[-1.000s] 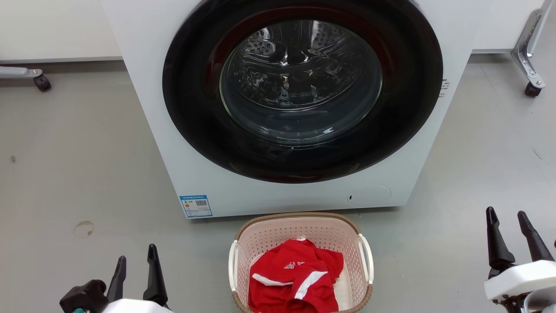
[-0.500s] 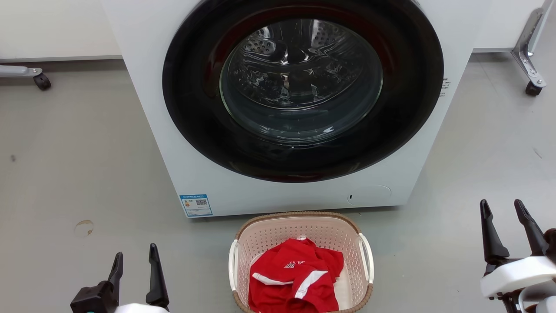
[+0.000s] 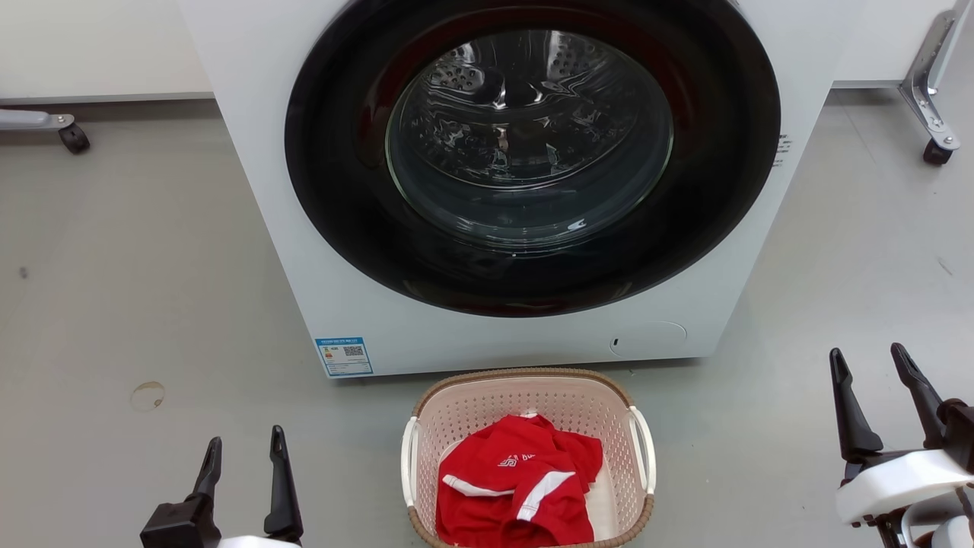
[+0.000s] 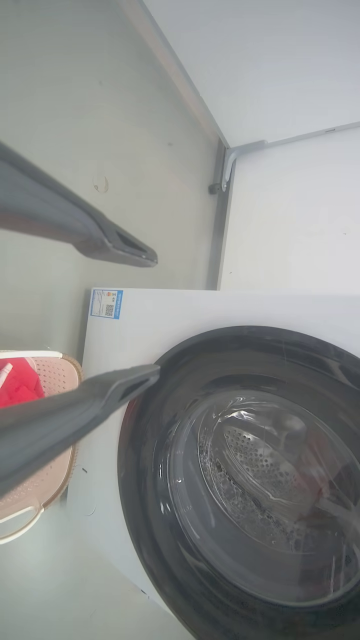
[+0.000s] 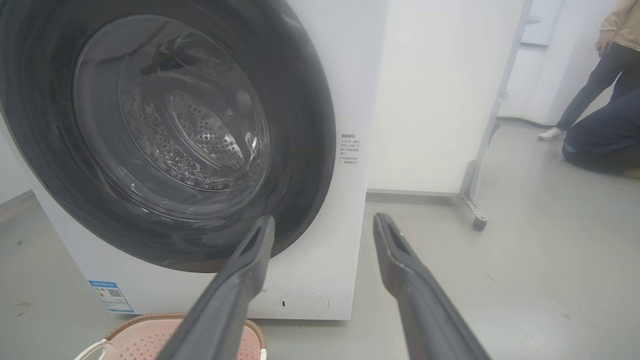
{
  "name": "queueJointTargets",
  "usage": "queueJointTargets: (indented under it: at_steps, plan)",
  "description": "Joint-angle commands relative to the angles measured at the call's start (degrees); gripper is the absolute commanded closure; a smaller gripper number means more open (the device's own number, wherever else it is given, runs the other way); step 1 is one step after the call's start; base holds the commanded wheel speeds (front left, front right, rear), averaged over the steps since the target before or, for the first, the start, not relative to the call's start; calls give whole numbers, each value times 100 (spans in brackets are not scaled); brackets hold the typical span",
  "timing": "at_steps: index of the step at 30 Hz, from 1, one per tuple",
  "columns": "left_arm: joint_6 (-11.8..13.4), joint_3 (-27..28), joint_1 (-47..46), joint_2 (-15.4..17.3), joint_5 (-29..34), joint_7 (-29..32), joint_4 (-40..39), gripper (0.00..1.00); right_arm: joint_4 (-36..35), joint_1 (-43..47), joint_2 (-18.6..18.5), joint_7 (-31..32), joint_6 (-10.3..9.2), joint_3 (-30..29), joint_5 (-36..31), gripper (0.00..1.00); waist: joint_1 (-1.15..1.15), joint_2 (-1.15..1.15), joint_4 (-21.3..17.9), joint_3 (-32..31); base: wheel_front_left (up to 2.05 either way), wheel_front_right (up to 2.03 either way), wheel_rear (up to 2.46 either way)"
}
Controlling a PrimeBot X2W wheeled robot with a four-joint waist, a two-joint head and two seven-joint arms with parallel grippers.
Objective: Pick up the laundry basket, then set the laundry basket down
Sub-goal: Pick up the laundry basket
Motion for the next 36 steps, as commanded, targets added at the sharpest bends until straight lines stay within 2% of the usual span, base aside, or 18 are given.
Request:
queueJointTargets:
  at_steps: [1, 9, 23, 28, 36]
  plan:
    - [47, 162, -147, 93, 62, -7, -129, 0, -127, -289, -157, -79, 26, 105, -19, 0, 0, 0, 1, -2, 0, 0, 0]
    - [35, 118, -156, 134, 29, 103, -95, 0, -81, -284, -157, -79, 26, 126, 12, 0, 0, 0, -1, -40, 0, 0, 0]
    - [40, 20, -113, 361, -140, 977, -265, 0, 683, -397, -157, 315, 26, 402, 380, 0, 0, 0, -35, -148, 0, 0, 0]
    - [3, -76, -191, 387, -198, 1285, -270, 0, 853, -519, -157, 481, 26, 448, 439, 0, 0, 0, -13, 129, 0, 0, 0]
    - [-107, -212, -646, 299, -234, 1429, -88, 0, 836, -827, -226, 512, 26, 604, 581, 0, 0, 0, 62, 1008, 0, 0, 0]
